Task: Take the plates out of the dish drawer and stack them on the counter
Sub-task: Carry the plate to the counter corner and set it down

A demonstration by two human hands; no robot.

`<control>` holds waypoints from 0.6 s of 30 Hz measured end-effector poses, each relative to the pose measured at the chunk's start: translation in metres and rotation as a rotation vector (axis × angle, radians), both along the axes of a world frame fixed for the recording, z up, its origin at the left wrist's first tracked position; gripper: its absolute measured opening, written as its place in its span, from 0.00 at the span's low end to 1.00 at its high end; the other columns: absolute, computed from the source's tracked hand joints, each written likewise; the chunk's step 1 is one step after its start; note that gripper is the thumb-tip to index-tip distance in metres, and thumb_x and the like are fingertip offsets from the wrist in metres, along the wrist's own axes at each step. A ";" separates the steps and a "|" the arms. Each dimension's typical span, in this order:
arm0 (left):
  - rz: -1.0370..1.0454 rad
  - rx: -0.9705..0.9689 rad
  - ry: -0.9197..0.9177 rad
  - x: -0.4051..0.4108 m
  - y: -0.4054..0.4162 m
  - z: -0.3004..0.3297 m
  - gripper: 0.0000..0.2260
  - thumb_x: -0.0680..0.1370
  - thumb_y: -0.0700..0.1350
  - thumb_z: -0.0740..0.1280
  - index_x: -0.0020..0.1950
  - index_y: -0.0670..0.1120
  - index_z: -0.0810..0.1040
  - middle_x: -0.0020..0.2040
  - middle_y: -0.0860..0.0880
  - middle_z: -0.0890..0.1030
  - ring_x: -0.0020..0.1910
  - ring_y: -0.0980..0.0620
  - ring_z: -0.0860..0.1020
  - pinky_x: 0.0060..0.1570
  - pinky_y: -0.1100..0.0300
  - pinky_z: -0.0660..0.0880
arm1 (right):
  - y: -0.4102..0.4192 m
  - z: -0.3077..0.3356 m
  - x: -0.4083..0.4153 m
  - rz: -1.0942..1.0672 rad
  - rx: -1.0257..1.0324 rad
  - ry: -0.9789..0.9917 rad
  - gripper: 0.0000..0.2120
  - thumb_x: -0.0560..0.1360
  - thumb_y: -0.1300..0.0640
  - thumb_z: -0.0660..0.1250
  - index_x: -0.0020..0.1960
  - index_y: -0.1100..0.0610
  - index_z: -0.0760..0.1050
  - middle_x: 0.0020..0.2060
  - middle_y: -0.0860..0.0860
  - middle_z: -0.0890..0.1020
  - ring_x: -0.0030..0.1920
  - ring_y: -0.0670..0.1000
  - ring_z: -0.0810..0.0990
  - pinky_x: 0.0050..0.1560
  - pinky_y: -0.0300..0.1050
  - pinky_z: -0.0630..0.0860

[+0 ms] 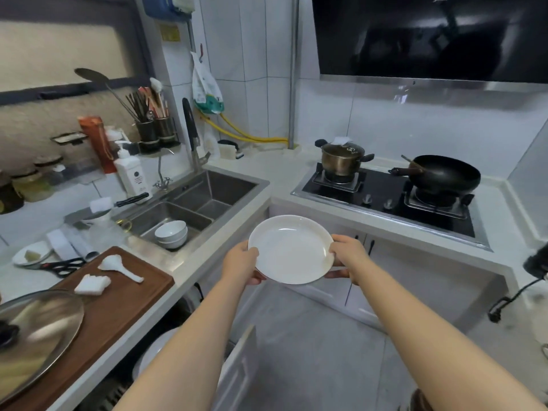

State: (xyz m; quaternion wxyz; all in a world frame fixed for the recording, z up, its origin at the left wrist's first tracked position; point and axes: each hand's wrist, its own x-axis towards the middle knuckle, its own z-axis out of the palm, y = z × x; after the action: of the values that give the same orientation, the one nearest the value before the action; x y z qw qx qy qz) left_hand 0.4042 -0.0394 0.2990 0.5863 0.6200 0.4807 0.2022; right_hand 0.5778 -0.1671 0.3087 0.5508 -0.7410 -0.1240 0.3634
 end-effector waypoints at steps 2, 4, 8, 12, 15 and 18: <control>0.017 -0.009 -0.007 0.010 -0.001 0.002 0.20 0.73 0.37 0.55 0.60 0.51 0.74 0.37 0.44 0.80 0.29 0.42 0.80 0.31 0.57 0.78 | 0.002 0.001 0.014 0.016 0.002 0.002 0.22 0.72 0.69 0.54 0.58 0.54 0.78 0.43 0.54 0.81 0.36 0.55 0.82 0.27 0.48 0.81; 0.026 -0.007 -0.002 0.018 0.000 0.004 0.19 0.73 0.37 0.55 0.59 0.51 0.75 0.37 0.44 0.81 0.29 0.42 0.80 0.31 0.56 0.79 | 0.004 0.001 0.024 0.021 0.002 0.014 0.22 0.72 0.68 0.54 0.58 0.53 0.78 0.42 0.54 0.81 0.36 0.55 0.82 0.27 0.48 0.81; 0.044 -0.022 0.002 0.036 0.007 0.006 0.18 0.73 0.38 0.55 0.60 0.49 0.75 0.38 0.44 0.80 0.29 0.42 0.80 0.25 0.61 0.76 | 0.012 0.003 0.041 0.017 0.017 0.030 0.23 0.71 0.68 0.54 0.58 0.54 0.78 0.42 0.54 0.82 0.36 0.56 0.82 0.28 0.47 0.81; 0.020 -0.015 0.002 0.055 0.026 0.008 0.17 0.74 0.39 0.55 0.59 0.50 0.74 0.38 0.44 0.80 0.29 0.43 0.80 0.27 0.61 0.77 | 0.027 0.005 0.056 -0.014 0.020 0.023 0.23 0.73 0.68 0.54 0.61 0.53 0.77 0.43 0.54 0.81 0.37 0.56 0.81 0.25 0.46 0.80; -0.016 -0.005 0.010 0.068 0.046 0.007 0.16 0.73 0.39 0.55 0.56 0.50 0.75 0.39 0.43 0.81 0.31 0.42 0.80 0.29 0.60 0.78 | 0.040 0.006 0.064 -0.042 0.021 0.023 0.23 0.74 0.68 0.54 0.62 0.54 0.76 0.44 0.55 0.80 0.38 0.56 0.82 0.26 0.47 0.81; -0.043 -0.004 0.013 0.080 0.070 0.007 0.15 0.73 0.39 0.55 0.55 0.49 0.76 0.40 0.42 0.81 0.32 0.41 0.81 0.27 0.61 0.77 | 0.058 0.006 0.072 -0.067 0.017 0.022 0.23 0.74 0.68 0.53 0.63 0.54 0.76 0.45 0.55 0.81 0.37 0.56 0.82 0.27 0.47 0.81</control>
State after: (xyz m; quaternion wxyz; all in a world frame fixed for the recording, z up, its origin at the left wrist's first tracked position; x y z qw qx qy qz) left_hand 0.4841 0.0304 0.3059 0.5888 0.6301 0.4715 0.1846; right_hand 0.6494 -0.1092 0.3143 0.5704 -0.7360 -0.0961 0.3517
